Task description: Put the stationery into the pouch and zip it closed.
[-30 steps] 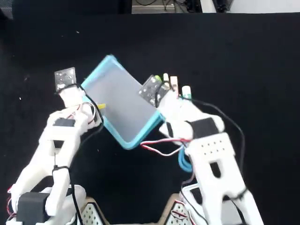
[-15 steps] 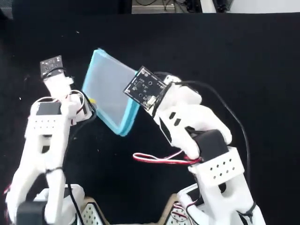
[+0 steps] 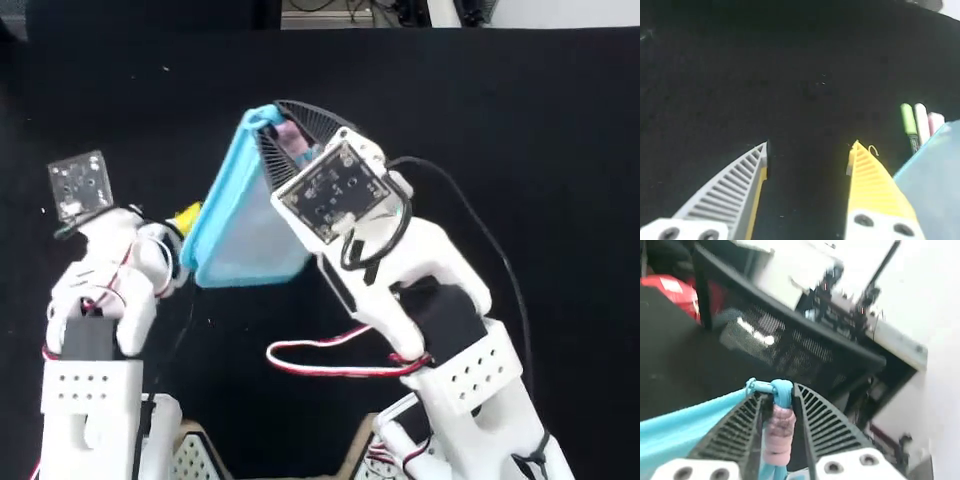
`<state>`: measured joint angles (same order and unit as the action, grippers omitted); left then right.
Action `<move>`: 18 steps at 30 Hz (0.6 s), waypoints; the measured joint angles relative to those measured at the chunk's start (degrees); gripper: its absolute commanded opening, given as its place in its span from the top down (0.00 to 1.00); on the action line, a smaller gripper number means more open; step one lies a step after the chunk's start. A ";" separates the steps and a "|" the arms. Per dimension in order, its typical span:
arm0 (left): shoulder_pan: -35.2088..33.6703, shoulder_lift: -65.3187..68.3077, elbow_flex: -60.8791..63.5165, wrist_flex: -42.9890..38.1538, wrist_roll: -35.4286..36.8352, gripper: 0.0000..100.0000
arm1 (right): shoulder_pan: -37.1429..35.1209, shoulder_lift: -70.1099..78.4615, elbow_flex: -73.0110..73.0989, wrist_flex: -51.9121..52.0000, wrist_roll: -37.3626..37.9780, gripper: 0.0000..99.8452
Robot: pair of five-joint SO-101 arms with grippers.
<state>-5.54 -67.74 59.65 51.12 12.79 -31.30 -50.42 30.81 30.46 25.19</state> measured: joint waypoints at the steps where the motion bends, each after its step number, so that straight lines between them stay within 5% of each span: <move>1: 0.79 -1.32 0.62 0.00 0.00 0.75 | -0.44 0.44 -0.09 -0.79 0.00 0.99; 11: 3.16 -6.33 3.08 -0.09 0.00 0.75 | -0.70 12.48 -5.80 -0.70 -1.41 0.99; 18: 3.25 -6.86 3.16 -0.09 0.00 0.75 | -0.70 19.87 -22.24 23.38 -14.68 0.99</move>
<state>-2.29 -74.59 62.81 51.03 12.79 -32.00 -30.55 8.57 53.85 10.51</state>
